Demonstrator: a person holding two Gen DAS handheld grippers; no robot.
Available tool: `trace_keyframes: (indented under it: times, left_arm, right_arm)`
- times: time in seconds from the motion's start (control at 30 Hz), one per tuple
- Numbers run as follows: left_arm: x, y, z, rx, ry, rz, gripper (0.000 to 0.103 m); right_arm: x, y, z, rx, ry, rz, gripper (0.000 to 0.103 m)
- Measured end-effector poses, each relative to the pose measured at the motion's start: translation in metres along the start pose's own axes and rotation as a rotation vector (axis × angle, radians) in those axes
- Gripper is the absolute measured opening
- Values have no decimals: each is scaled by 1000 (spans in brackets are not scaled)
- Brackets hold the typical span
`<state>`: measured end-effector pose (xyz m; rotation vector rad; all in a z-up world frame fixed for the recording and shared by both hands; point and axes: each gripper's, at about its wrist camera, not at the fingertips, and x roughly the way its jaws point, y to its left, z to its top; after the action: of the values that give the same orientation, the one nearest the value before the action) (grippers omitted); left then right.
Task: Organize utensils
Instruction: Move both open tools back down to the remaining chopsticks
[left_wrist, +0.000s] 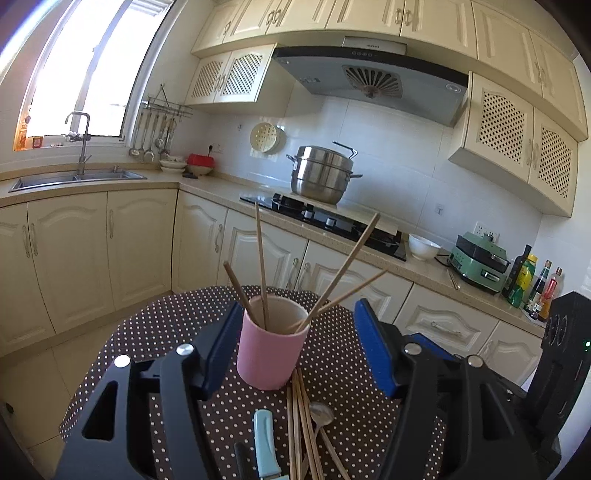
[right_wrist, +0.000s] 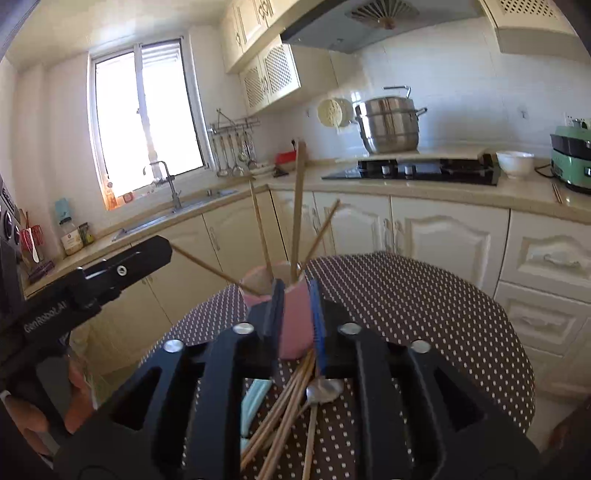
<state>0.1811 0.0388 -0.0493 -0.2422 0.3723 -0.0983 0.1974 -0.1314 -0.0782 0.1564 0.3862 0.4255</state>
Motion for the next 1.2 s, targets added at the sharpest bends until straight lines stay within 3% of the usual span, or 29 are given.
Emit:
trace_keyframes:
  times: [0.13,0.4,0.57,0.87,1.2]
  left_arm:
    - [12,5,-19,-4,108,-8,62]
    - [51,24,-62,-20,363,47,62]
    - [66,36,-81,-24,450,74,62]
    - [80,48,-97,-8,523,94,62]
    - [108,16,-106,92,585,54,62]
  right_arm:
    - [5,-3,-21,15,70,-17,41]
    - [42,-8,-63,65,326,7,41]
    - [67,-6,-86,65,454,16,41]
    - [79,-2,-99,7,514,-25,36]
    - [57,-23,-102,12,524,-36,28]
